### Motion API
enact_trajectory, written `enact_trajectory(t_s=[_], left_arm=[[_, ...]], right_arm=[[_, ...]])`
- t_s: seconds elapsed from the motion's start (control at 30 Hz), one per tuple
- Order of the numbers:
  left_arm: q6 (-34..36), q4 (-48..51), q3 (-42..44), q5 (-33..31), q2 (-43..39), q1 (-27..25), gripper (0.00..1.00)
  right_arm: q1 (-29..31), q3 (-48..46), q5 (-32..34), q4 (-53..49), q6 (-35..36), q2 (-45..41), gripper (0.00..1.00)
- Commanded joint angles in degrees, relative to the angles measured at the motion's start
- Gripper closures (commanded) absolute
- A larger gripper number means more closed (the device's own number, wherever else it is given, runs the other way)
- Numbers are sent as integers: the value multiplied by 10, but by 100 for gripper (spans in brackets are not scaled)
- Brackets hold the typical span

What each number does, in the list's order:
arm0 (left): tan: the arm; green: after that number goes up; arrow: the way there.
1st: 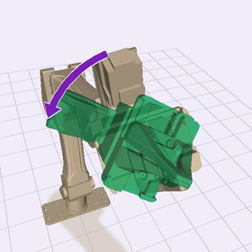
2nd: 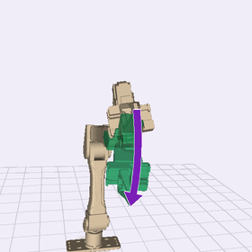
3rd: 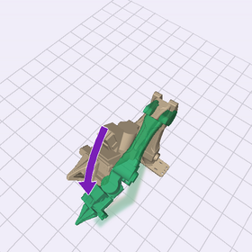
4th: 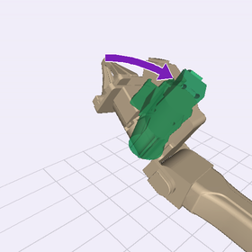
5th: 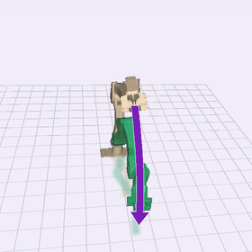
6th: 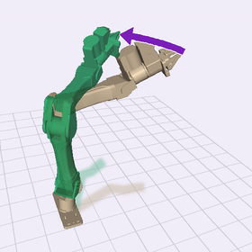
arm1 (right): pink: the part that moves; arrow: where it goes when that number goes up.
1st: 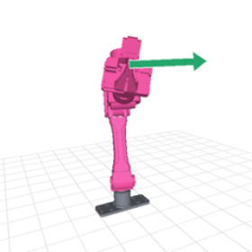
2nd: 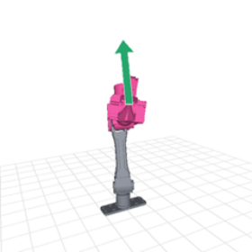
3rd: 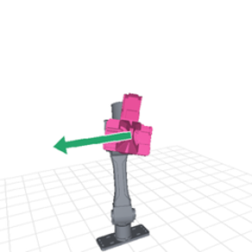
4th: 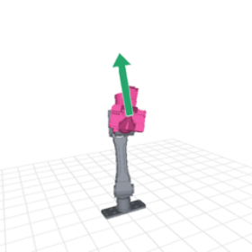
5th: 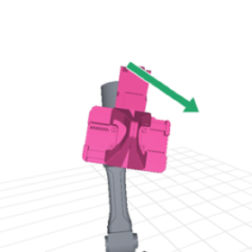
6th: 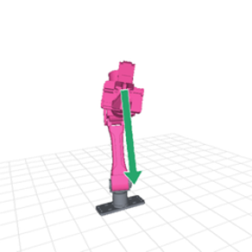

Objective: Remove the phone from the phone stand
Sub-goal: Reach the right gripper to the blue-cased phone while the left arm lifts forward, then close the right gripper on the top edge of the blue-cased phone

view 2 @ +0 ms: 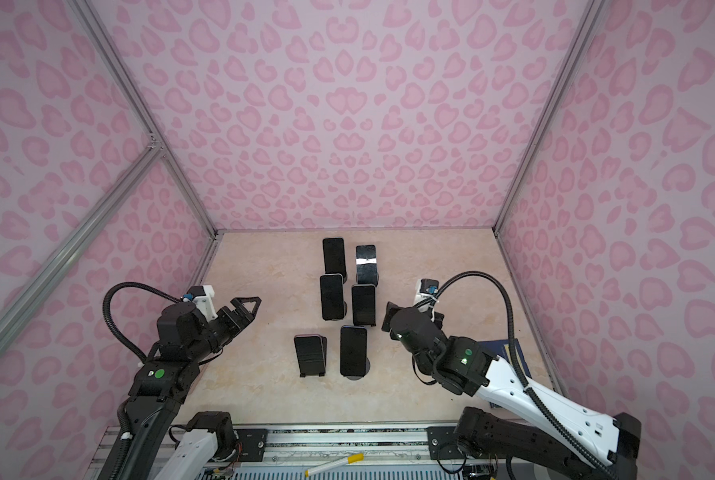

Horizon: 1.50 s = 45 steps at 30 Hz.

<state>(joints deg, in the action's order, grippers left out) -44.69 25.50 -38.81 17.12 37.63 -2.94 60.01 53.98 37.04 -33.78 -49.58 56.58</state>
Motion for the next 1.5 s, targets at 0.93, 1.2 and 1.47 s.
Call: enact_trajectory(t_s=[0.93,1.2,1.47], left_arm=[[52,25,-26,-37,-1,-96,6],[50,26,-25,-37,1,-95,6],[46,24,-22,-29,3,-95,6]], right_arm=[[117,275,67,-223,-213,360,0],[117,262,52,-194,-207,360,1],[116,245,47,-180,-211,368,0]])
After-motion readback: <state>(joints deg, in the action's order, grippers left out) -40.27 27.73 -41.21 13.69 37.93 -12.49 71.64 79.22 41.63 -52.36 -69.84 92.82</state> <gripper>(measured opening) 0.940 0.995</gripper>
